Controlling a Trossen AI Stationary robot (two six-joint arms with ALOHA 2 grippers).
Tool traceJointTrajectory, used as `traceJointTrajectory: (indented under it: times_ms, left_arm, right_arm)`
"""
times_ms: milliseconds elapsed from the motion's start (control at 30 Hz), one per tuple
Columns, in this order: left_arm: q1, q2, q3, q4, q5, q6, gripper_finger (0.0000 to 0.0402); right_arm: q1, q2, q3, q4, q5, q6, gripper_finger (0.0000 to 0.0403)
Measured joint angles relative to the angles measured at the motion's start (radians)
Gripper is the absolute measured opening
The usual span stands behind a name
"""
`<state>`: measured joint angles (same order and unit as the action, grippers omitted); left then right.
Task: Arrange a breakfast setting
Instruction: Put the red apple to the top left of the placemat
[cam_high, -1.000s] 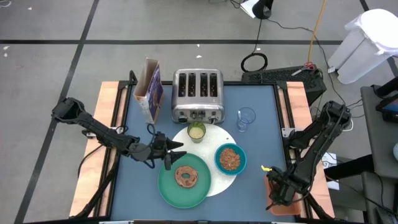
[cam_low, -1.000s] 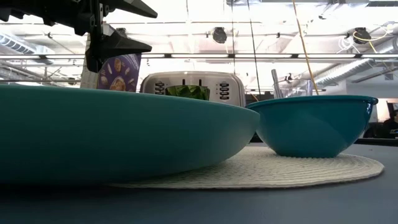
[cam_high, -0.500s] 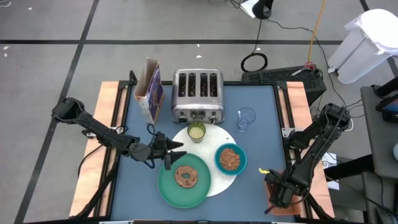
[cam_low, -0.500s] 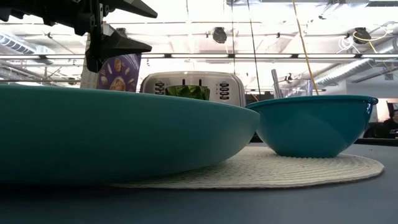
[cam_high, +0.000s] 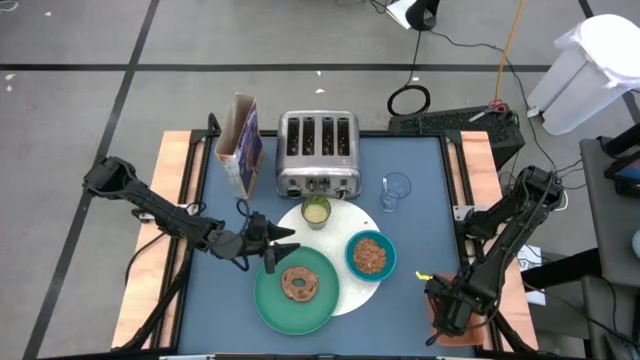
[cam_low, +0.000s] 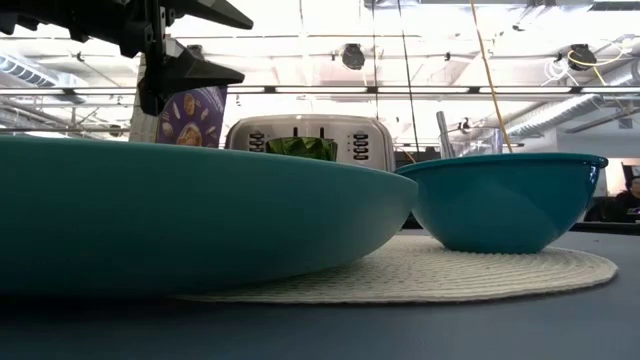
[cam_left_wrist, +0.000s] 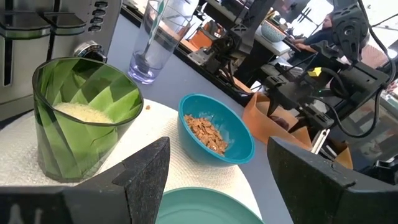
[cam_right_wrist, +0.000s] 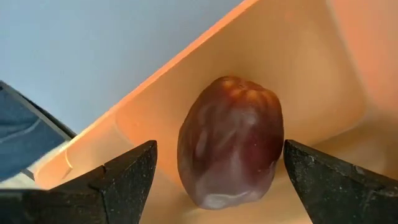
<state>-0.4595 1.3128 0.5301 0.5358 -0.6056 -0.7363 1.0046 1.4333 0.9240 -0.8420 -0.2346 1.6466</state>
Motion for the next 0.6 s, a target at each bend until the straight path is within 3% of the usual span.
traceJointTrajectory:
  times_ms: [167,600]
  left_arm:
    - [0.0,0.0,0.0,0.0,0.0,0.007,0.0273]
    - [0.001,0.0,0.0,0.0,0.0,0.026,0.0273]
  right_arm:
    - [0.0,0.0,-0.045,0.069,-0.001,0.045,0.0339]
    - [0.0,0.0,-0.21,0.536,-0.056,-0.01,0.0339]
